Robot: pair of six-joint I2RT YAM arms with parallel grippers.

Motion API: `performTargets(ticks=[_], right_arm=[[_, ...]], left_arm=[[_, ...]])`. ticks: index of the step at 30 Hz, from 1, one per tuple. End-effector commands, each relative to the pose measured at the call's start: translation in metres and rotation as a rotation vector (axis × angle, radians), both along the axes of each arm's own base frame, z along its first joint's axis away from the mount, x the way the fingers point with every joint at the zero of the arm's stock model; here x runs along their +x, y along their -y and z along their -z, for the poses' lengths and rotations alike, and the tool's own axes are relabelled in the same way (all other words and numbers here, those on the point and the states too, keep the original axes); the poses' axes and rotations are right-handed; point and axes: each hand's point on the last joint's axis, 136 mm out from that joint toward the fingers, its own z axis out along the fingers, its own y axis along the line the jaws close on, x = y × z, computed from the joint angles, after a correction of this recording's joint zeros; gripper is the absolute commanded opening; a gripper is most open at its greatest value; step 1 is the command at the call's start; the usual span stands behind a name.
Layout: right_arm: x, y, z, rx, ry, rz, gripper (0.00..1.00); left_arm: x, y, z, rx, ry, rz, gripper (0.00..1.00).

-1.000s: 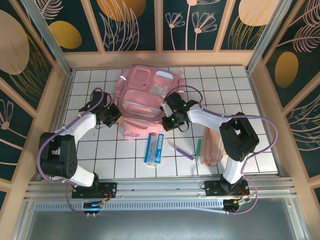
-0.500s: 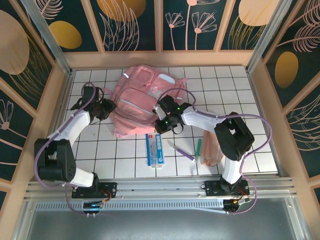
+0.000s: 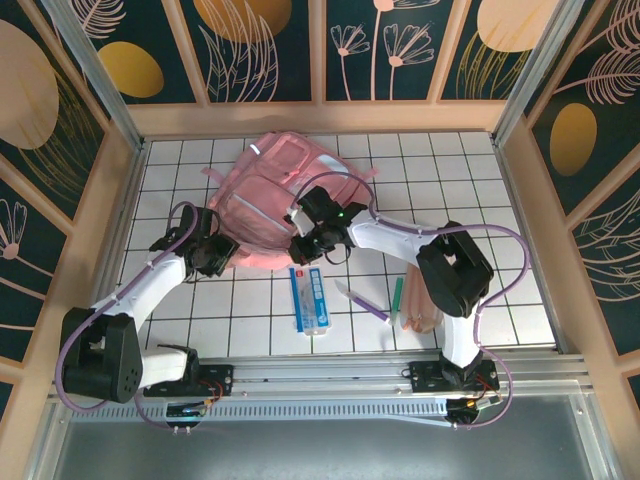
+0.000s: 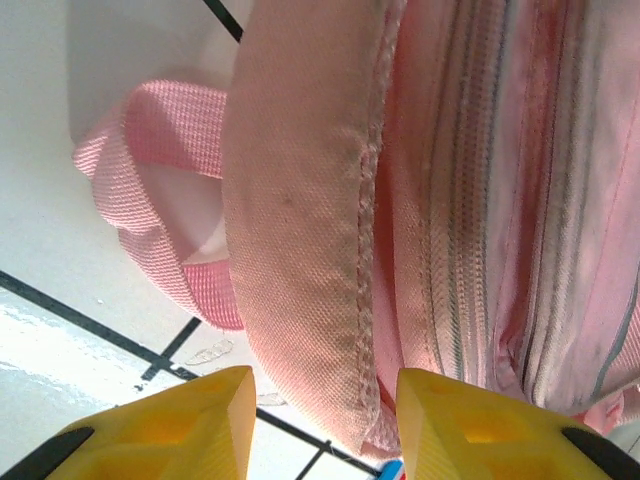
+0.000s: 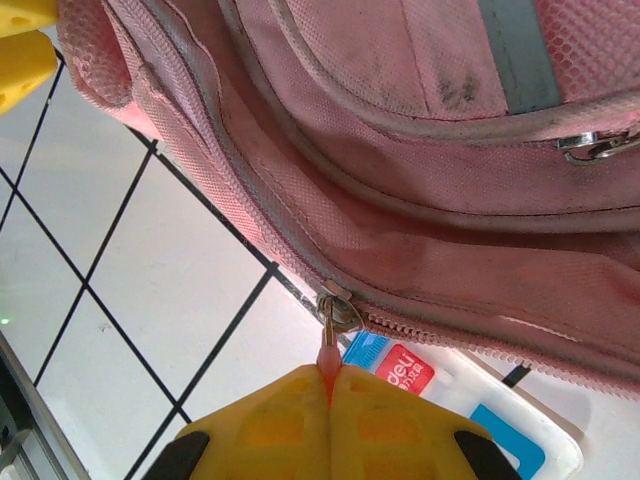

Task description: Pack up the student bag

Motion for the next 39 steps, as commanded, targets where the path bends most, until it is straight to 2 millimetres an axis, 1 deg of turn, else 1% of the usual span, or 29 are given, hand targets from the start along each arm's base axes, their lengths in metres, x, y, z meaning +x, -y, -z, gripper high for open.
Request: performTargets(ticks=[1,4,5,6,7,8,9,13,15,20,23,27,29,32,34,36,39], right_arm=[[-0.002,-0.010,-0.008,0.010,0.041,-0.038,0.00],[-0.008,-0.010,-0.005,0.012,0.032,-0.044,0.00],[-0.009,-0.010,-0.004,0.014,0.029,-0.045,0.00],[-0.009,-0.009,-0.003,0.007,0.032,-0.041,0.00],[-0.007,-0.007,-0.001,-0.005,0.037,-0.033,0.00],[-0.004,-0.003,0.001,-0.029,0.046,-0.018,0.00],[-0.001,0.000,0.004,-0.051,0.052,-0.007,0.00],[0.009,0.021,0.017,-0.125,0.026,0.061,0.00],[0.012,0.032,0.023,-0.144,-0.006,0.098,0.00],[0.019,0.068,0.038,-0.202,-0.050,0.185,0.00],[0.023,0.084,0.042,-0.221,-0.054,0.216,0.00],[0.025,0.094,0.044,-0.232,-0.051,0.234,0.00],[0.028,0.101,0.048,-0.273,-0.032,0.249,0.00],[0.044,0.127,0.059,-0.397,0.040,0.305,0.00],[0.064,0.141,0.062,-0.456,0.090,0.354,0.00],[0.079,0.148,0.061,-0.475,0.122,0.392,0.00],[0.099,0.153,0.057,-0.457,0.156,0.453,0.00]], left_arm=[[0.007,-0.004,0.002,-0.011,0.001,-0.083,0.41],[0.011,0.001,0.000,-0.037,0.022,-0.102,0.40],[0.011,0.002,0.000,-0.044,0.032,-0.105,0.36],[0.011,0.002,0.001,-0.047,0.038,-0.109,0.30],[0.011,0.000,0.003,-0.042,0.045,-0.116,0.21],[0.011,-0.002,0.005,-0.032,0.057,-0.117,0.08],[0.011,-0.003,0.007,-0.023,0.061,-0.115,0.00],[0.013,0.001,0.013,-0.007,0.067,-0.042,0.00],[0.013,-0.002,0.013,0.030,0.054,-0.028,0.00],[0.016,-0.022,-0.005,0.146,0.076,-0.055,0.00],[0.016,-0.029,-0.009,0.186,0.080,-0.061,0.00],[0.013,-0.025,0.005,0.174,0.058,-0.033,0.00],[0.010,-0.023,0.012,0.172,0.040,-0.021,0.00],[0.006,-0.026,0.017,0.185,0.028,-0.018,0.00],[0.003,-0.030,0.018,0.201,0.025,-0.023,0.00],[0.001,-0.033,0.019,0.209,0.024,-0.030,0.00],[-0.004,-0.034,0.023,0.208,0.018,-0.029,0.00]])
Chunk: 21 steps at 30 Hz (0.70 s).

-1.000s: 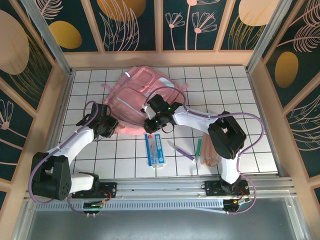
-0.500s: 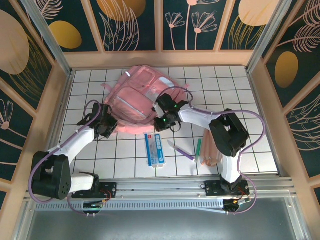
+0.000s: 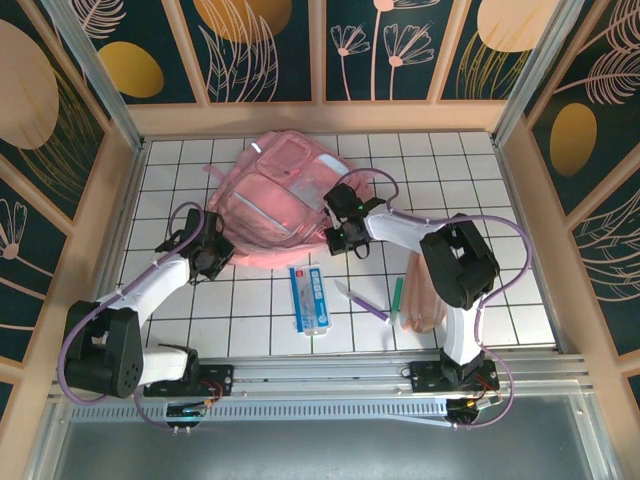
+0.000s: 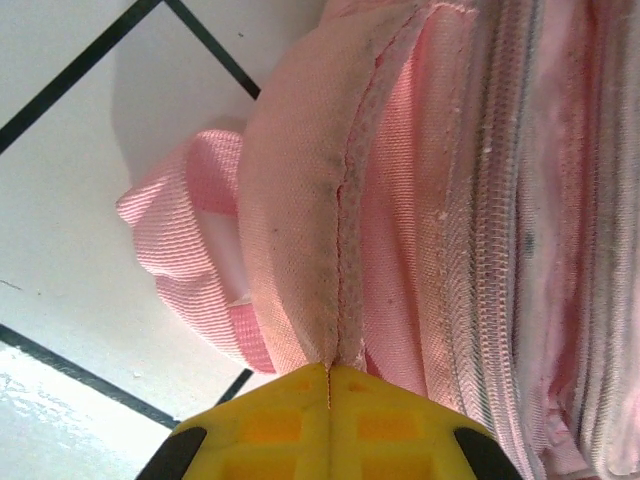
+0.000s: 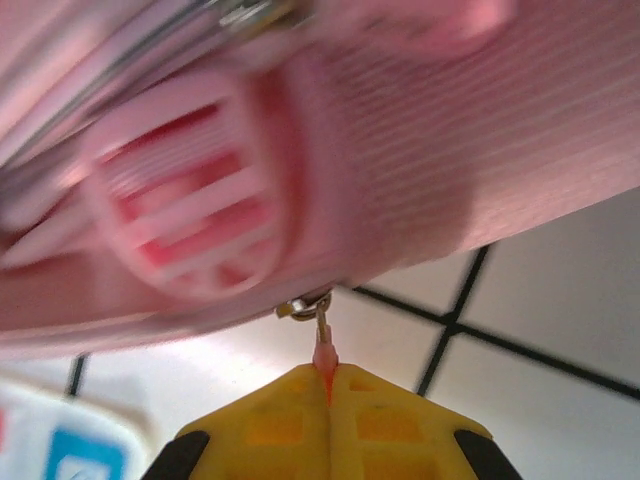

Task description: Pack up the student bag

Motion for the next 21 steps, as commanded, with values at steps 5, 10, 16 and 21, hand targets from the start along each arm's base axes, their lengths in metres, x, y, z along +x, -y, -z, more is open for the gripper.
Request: performTargets(ticks=[5,10,16,21], right_arm=[[0.047,0.034,0.000,-0.053,0.082,0.167,0.00],[0.049,0.042,0.002,-0.064,0.084,0.186,0.00],[0.039,0.055,-0.021,-0.034,0.135,0.189,0.09],[0.052,0.065,-0.062,-0.016,0.173,0.202,0.27]], left_arm=[[-0.020,-0.021,0.023,0.074,-0.042,-0.034,0.00],[-0.015,-0.011,0.009,0.033,0.005,0.015,0.00],[-0.008,0.028,-0.033,-0.131,0.072,0.172,0.21],[-0.035,0.025,-0.040,-0.088,0.050,0.237,0.29]])
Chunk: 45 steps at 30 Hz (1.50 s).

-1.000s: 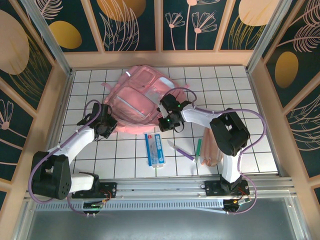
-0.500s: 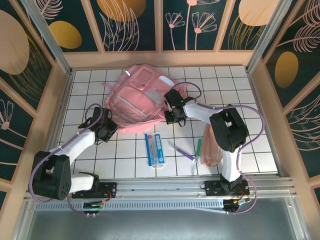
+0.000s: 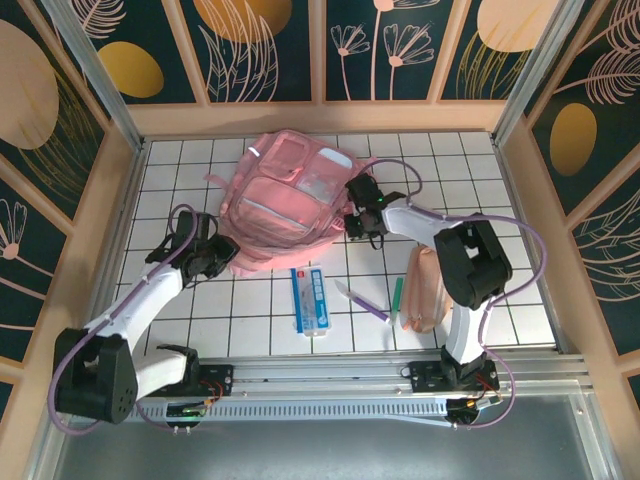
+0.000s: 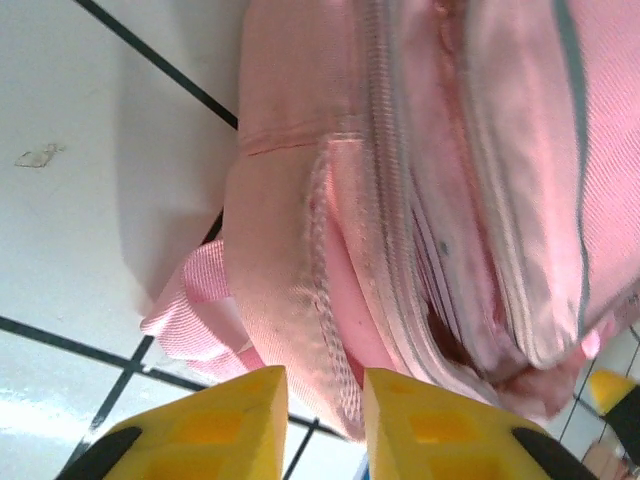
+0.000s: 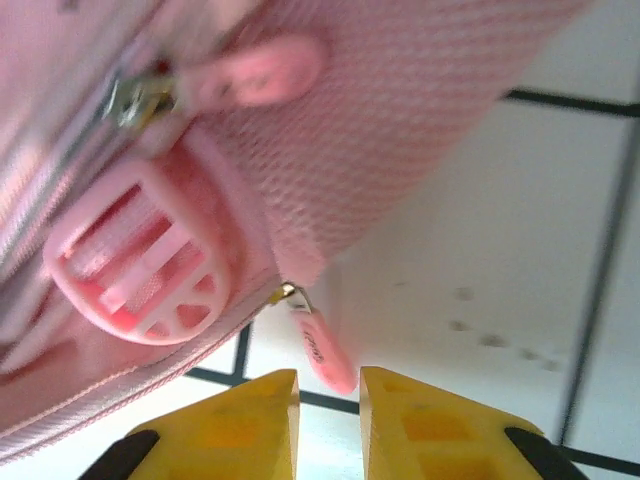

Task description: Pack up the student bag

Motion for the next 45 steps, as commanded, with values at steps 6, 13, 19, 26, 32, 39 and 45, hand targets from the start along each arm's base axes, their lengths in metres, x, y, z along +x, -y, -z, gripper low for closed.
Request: performTargets(ticks=[6,13,19,26,32,39,45], right_arm=[[0.048,0.023,-0.089,-0.025,0.135,0.130,0.34],[0.072,0.014,-0.122,0.129,0.240,0.118,0.42],[0.065,0.080,-0.150,0.194,0.366,0.437,0.61],[0.008,0.139,-0.102,0.527,0.156,0.695,0.70],[0.020,0.098,-0.106,0.406,0.256,0.243,0.72],[0.050,0.066,-0.118,0.126,0.427,-0.396,0.74],[0.026,0.028,-0.097,0.133,0.402,-0.967,0.72]], left_arm=[[-0.031,-0.001,-0.008,0.066,-0.032,0.140,0.33],[0.007,-0.007,-0.029,0.201,0.016,0.201,0.34],[0.024,-0.014,0.010,0.290,-0.025,0.224,0.36],[0.025,0.009,0.038,0.257,-0.019,0.282,0.35],[0.013,0.051,0.044,0.221,-0.011,0.371,0.34],[-0.022,0.109,0.046,0.094,0.010,0.426,0.31],[-0.048,0.091,0.040,0.120,-0.062,0.408,0.32]])
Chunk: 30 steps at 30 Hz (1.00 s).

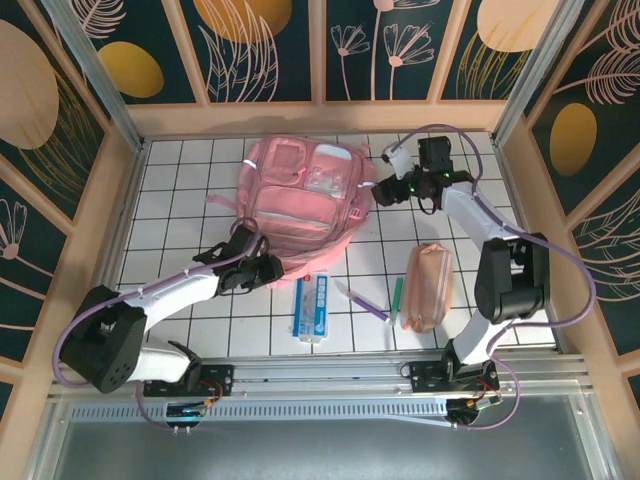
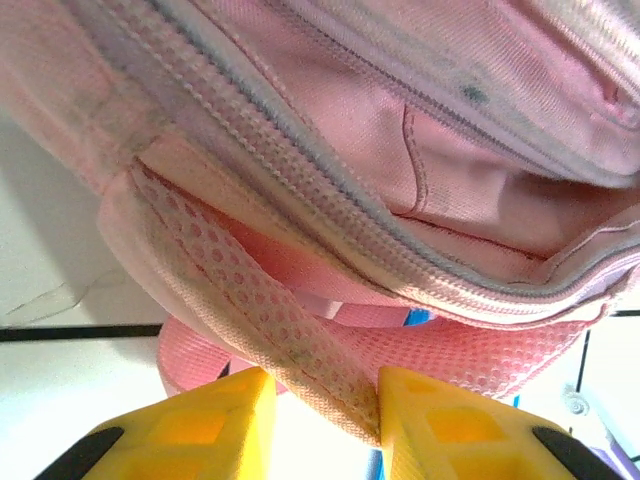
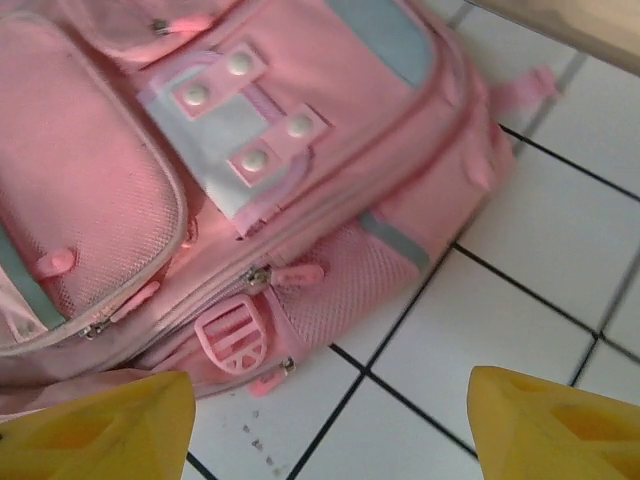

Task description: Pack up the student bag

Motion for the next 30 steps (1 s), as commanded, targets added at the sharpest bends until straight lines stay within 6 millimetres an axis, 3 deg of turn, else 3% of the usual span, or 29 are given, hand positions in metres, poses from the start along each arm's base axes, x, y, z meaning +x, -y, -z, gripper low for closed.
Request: performTargets(ticks=[1,4,9,16,17,18,19,22,26,28,30], right_arm=[[-0.031,-0.027,0.015,-0.061,0.063,-0.448,0.71],[-0.009,-0.032,0.017,-0.084,0.137,-0.469,0.68],[0.001,-0.044,0.040,-0.176,0.181,-0.548,0.66],[0.012,-0.059,0.068,-0.216,0.192,-0.576,0.60],[0.014,-0.058,0.072,-0.223,0.188,-0.569,0.60],[0.017,-0.057,0.076,-0.239,0.187,-0.565,0.60],[0.020,-0.056,0.080,-0.251,0.187,-0.560,0.59],[0.030,-0.053,0.090,-0.283,0.191,-0.540,0.59],[0.038,-0.053,0.101,-0.285,0.182,-0.498,0.60],[0.039,-0.050,0.112,-0.317,0.173,-0.477,0.64],[0.037,-0.047,0.120,-0.335,0.168,-0.464,0.64]], left_arm=[[-0.013,-0.011,-0.014,0.019,-0.034,-0.028,0.32],[-0.007,-0.013,-0.049,0.021,0.021,-0.031,0.35],[0.013,-0.016,-0.089,0.106,0.060,-0.015,0.37],[0.070,-0.022,-0.128,0.314,0.179,0.029,0.39],[0.080,-0.025,-0.131,0.322,0.175,0.019,0.47],[0.089,-0.027,-0.132,0.307,0.161,0.004,0.55],[0.097,-0.031,-0.130,0.278,0.143,-0.010,0.56],[0.119,-0.049,-0.117,0.203,0.085,-0.075,0.57],[0.139,-0.078,-0.100,0.322,0.053,-0.149,0.58],[0.144,-0.084,-0.091,0.349,0.031,-0.150,0.59],[0.150,-0.082,-0.067,0.344,-0.022,-0.139,0.59]])
